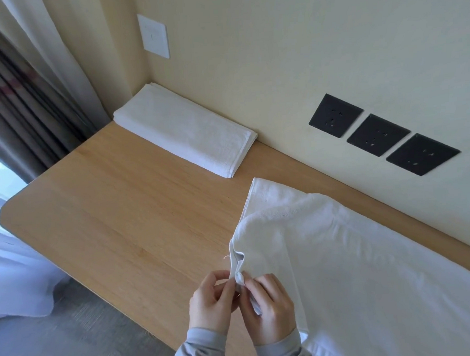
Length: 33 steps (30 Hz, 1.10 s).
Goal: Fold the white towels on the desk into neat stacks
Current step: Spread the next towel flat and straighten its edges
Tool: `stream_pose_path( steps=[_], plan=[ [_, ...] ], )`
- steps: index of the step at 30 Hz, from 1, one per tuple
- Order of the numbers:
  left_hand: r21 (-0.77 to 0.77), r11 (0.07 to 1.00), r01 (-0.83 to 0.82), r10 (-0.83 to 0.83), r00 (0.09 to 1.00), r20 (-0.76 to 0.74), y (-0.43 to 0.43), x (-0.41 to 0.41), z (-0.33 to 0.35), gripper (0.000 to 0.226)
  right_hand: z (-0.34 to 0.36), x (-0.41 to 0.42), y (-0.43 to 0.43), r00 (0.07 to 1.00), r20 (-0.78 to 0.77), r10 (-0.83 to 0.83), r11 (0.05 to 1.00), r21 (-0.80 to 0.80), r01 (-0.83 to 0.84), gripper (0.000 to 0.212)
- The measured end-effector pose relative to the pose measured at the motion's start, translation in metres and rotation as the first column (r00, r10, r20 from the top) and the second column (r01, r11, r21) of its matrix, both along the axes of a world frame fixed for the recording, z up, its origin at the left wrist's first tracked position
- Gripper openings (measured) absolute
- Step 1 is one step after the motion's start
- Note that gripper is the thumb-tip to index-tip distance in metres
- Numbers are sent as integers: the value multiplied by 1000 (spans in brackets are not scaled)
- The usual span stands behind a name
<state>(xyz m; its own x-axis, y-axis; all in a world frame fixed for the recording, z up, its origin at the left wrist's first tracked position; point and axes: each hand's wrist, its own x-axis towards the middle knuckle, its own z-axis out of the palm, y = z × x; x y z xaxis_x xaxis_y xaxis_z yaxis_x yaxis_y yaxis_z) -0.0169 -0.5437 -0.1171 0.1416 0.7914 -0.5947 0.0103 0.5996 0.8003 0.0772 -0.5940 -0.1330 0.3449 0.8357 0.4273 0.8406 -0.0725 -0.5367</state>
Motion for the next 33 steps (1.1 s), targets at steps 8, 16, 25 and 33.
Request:
stream_pose_path(
  steps=[8, 16, 25, 33],
  plan=[
    [46, 991, 123, -114, 979, -168, 2, -10, 3, 41, 12, 4, -10, 934, -333, 131, 978, -110, -176, 23],
    [244, 915, 322, -236, 916, -324, -7, -5, 4, 23, 51, 120, 87, 972, -46, 231, 870, -438, -227, 45],
    [319, 867, 383, -305, 914, -269, -13, 3, -6, 36, 3, 151, 214, 695, 244, 676, 467, -872, -147, 58],
    [424, 866, 264, -185, 958, -219, -18, 2, -11, 10, -5, 155, 237, 649, 220, 729, 319, -947, -37, 47]
  ],
)
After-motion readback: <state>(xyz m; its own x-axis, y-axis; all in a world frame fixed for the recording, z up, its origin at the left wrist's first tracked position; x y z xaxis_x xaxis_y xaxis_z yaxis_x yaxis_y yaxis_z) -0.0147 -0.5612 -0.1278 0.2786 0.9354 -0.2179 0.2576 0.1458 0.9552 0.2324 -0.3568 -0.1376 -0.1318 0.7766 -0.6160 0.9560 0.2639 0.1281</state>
